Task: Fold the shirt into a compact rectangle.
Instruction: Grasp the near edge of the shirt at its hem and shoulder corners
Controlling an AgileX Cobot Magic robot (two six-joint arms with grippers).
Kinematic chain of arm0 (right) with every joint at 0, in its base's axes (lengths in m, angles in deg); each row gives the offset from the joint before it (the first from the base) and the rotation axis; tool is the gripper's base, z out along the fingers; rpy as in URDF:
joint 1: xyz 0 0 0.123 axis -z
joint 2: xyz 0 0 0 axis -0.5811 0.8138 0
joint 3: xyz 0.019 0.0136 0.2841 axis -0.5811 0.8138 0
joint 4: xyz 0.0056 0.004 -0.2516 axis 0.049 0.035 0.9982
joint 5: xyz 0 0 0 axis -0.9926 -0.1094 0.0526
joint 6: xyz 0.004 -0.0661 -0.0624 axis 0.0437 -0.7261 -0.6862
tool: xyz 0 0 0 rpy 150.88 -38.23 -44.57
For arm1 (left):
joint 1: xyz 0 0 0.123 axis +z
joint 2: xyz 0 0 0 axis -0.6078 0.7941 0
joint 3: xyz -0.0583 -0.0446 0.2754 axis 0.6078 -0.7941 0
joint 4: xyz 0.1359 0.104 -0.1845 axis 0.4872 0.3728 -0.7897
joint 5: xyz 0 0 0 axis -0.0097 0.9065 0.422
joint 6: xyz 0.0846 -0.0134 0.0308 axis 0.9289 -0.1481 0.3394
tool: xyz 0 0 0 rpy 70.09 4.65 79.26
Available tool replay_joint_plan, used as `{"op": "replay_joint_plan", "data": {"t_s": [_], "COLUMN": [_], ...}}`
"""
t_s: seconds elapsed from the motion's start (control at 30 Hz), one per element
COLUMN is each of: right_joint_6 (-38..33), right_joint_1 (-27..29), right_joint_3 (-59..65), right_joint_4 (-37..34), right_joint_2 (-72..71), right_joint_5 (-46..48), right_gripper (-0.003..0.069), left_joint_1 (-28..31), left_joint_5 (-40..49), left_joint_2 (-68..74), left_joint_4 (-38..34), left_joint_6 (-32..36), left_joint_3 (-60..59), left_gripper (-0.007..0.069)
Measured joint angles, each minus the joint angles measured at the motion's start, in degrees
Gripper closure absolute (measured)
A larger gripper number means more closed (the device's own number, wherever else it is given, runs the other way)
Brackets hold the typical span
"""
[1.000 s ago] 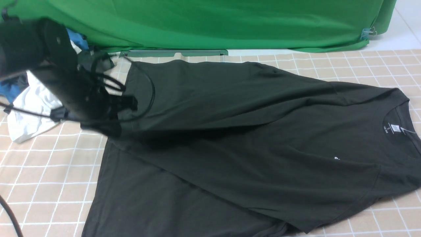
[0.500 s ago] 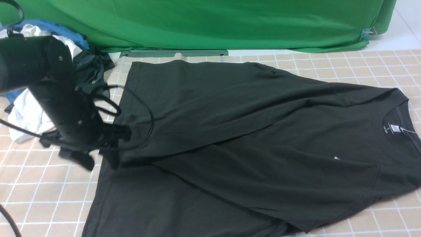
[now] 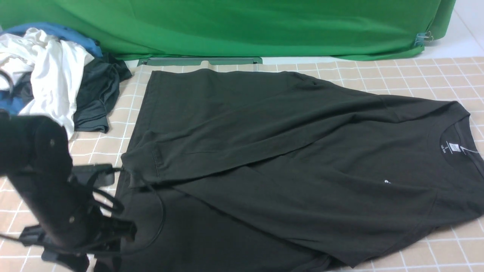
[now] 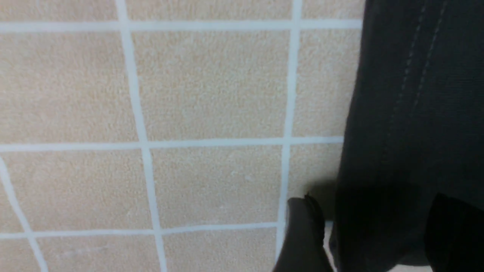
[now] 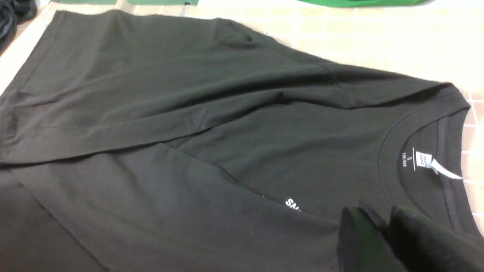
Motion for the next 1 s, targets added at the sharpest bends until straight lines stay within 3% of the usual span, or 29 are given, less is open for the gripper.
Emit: {"op": "replay_joint_plan", "data": {"t_s": [0.1, 0.27, 0.47, 0.53, 0.63, 0.83, 1.0], "right_joint_6": [0.0, 0.0, 0.0, 0.2, 0.2, 0.2, 0.3], "right_joint_1": [0.0, 0.0, 0.0, 0.0, 0.0, 0.0, -0.2], "right_joint_3": [0.0, 0.0, 0.0, -0.2, -2.0, -10.8, -9.7], "right_joint_4": [0.0, 0.0, 0.0, 0.0, 0.0, 1.0, -1.5], "right_joint_2": [0.0, 0.0, 0.0, 0.4, 2.4, 12.5, 20.2], "right_joint_5": [-0.3, -0.9, -0.7, 0.4, 4.7, 22.5, 25.2], "right_gripper": [0.0515, 0.0515, 0.0515, 0.0515, 0.0515, 0.0515, 0.0451], "left_joint_1": [0.0, 0.0, 0.0, 0.0, 0.0, 0.0, 0.0], "left_joint_5": [-2.8, -4.3, -5.4, -5.9, -5.7, 0.2, 4.6], "left_joint_2": [-0.1, -0.4, -1.1, -1.7, -4.4, -16.1, -22.6], "left_joint_4": [0.1, 0.1, -2.5, -3.3, -3.5, 1.4, 7.1], "left_joint_6": [-0.1, -0.4, 4.5, 5.0, 5.2, 1.6, -2.4], "left_joint_3": [-2.6, -3.2, -3.4, -3.7, -3.7, -3.8, -3.8], "left_gripper": [0.0188, 0.0202, 0.0559, 0.0590, 0.0606, 0.0606, 0.0608]}}
